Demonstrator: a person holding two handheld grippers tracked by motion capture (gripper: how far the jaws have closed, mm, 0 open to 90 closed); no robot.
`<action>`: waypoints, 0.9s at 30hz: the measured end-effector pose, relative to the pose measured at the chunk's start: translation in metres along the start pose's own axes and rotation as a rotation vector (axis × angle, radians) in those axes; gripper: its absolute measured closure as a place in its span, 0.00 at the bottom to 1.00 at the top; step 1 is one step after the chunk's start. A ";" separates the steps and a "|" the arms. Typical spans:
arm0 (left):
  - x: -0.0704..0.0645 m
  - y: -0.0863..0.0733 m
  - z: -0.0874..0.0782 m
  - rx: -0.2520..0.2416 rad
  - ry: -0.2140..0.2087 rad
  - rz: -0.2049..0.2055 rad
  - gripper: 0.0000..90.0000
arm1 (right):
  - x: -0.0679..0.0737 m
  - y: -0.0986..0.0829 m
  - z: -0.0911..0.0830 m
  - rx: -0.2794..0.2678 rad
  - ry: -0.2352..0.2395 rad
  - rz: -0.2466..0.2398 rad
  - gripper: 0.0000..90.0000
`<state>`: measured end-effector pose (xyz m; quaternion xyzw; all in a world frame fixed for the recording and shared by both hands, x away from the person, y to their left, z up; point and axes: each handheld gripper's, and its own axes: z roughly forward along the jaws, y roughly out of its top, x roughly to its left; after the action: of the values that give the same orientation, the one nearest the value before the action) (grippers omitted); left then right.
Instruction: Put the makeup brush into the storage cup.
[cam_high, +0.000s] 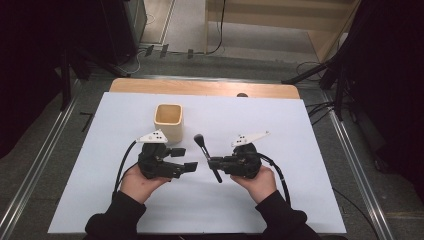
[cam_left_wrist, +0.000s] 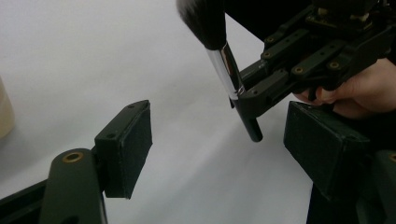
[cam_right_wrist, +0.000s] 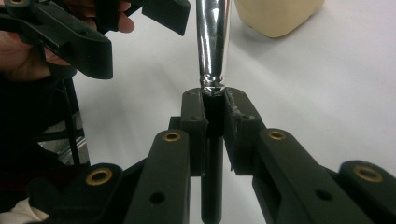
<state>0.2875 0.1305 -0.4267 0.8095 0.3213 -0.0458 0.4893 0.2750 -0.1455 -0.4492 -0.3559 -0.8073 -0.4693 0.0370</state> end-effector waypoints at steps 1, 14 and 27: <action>-0.001 0.000 0.000 -0.011 0.001 0.000 0.28 | 0.001 0.000 0.001 0.000 0.004 0.001 0.89; -0.007 -0.001 0.009 -0.058 0.004 -0.022 0.36 | 0.007 -0.004 0.010 -0.054 0.021 0.006 0.89; -0.003 -0.002 0.013 -0.094 -0.002 -0.095 0.55 | 0.010 -0.008 0.015 -0.098 0.035 0.028 0.89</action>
<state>0.2872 0.1196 -0.4340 0.7695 0.3604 -0.0547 0.5244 0.2672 -0.1305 -0.4597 -0.3603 -0.7776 -0.5137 0.0404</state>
